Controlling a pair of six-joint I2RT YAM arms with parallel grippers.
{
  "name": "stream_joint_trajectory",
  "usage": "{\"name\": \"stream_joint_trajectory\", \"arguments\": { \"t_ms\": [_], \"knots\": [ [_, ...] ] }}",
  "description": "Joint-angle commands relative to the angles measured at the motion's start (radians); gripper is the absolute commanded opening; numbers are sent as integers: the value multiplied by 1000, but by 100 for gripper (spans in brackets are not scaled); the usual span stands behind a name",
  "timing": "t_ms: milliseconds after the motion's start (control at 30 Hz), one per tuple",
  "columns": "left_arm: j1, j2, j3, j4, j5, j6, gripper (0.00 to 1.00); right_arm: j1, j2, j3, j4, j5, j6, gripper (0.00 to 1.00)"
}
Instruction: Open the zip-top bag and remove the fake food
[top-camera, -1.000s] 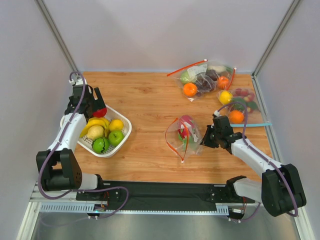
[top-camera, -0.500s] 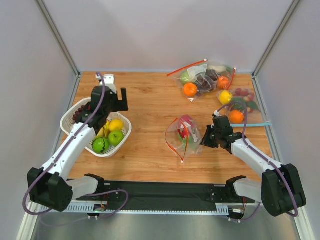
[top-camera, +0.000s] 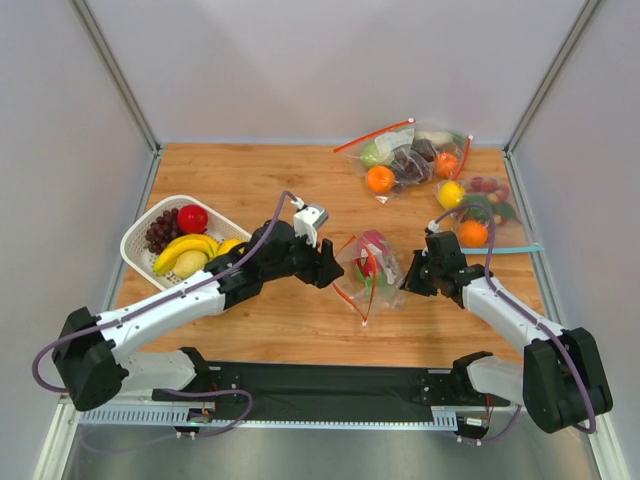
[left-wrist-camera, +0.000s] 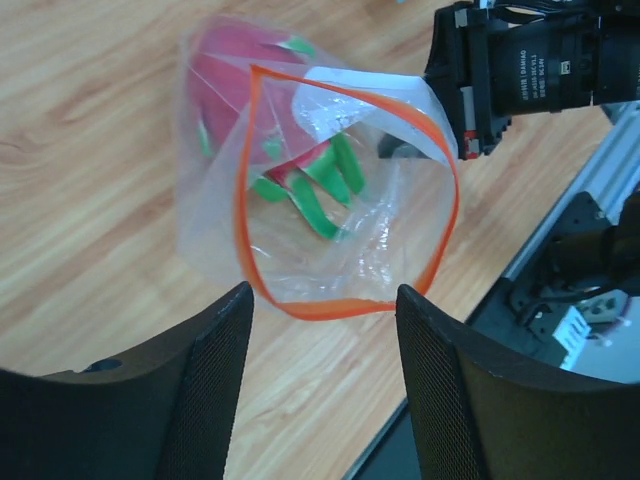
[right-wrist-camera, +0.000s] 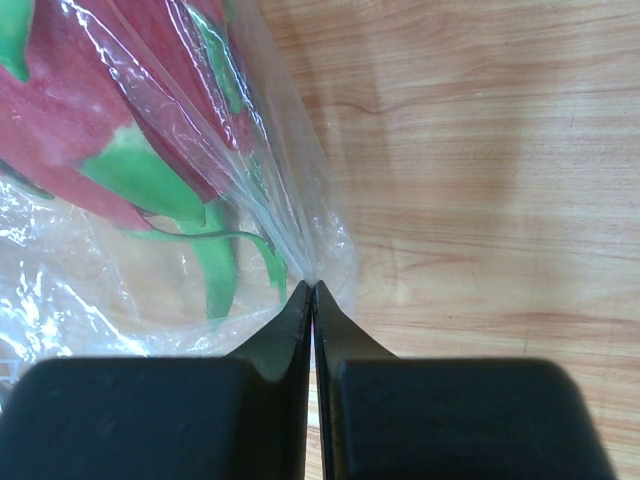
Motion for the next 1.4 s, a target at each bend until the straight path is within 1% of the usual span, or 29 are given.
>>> {"name": "stream_joint_trajectory", "arguments": {
  "t_ms": [0,33,133,167,300,433,567,700,933,1033,1200,1300,1333,1367],
  "knots": [
    [-12,58,-3,128,68,-109,65,-4,-4,36,8,-8,-16,0],
    [-12,78,5,145,74,-117,65,-4,-2,36,6,-10,-13,0],
    [-19,176,43,204,106,-161,55,-4,-12,33,8,-10,-11,0],
    [-28,237,58,228,108,-169,50,-4,-15,33,8,-7,-13,0],
    [-53,379,160,225,105,-178,48,-4,-21,33,5,-10,-11,0],
    [-58,495,249,149,30,-181,50,-4,-41,24,0,-10,-11,0],
    [-65,519,264,90,-79,-178,50,-4,-55,10,2,-11,-11,0],
    [-73,514,240,84,-170,-169,51,-5,-56,-6,11,-16,-10,0],
    [-78,591,241,115,-207,-163,52,-2,-50,-12,23,-27,-11,0],
    [-78,615,243,130,-236,-160,50,-4,-42,-13,28,-30,-13,0],
    [-78,638,246,141,-271,-152,49,-4,-27,-13,34,-39,-14,0],
    [-78,654,241,161,-260,-149,49,-5,-15,-9,40,-43,-14,0],
    [-78,666,240,199,-254,-150,49,-4,-12,-7,41,-48,-14,0],
    [-78,674,243,204,-245,-155,49,-4,-6,-7,43,-48,-16,0]
  ]
}}
